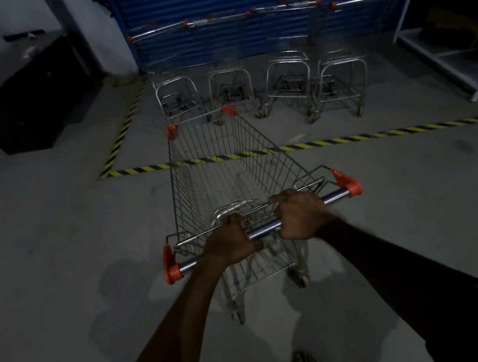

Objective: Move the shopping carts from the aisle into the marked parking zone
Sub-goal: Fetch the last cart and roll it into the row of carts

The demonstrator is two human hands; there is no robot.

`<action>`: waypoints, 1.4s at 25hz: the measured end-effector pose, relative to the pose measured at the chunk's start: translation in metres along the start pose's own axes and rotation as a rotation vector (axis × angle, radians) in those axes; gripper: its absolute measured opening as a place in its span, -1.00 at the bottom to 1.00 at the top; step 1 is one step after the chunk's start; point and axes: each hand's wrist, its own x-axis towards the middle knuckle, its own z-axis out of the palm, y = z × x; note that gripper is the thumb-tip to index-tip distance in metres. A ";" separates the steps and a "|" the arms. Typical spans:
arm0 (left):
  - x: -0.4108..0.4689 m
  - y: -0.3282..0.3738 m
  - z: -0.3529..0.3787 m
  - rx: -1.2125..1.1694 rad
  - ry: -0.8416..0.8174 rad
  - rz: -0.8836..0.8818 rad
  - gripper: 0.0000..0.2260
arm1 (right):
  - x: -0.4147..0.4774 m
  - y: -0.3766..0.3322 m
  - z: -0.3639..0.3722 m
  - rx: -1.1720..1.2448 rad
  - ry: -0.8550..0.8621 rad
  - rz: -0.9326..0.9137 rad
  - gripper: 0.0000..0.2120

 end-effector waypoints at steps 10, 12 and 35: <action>0.143 -0.042 -0.078 -0.013 0.068 -0.076 -0.13 | 0.191 0.035 -0.004 0.034 0.015 -0.106 -0.44; 0.172 -0.056 -0.094 -0.005 0.092 -0.086 -0.14 | 0.227 0.035 -0.007 0.038 0.050 -0.114 -0.50; 0.471 -0.317 -0.340 0.055 0.157 -0.060 -0.19 | 0.696 -0.062 -0.017 0.011 0.023 -0.071 -0.50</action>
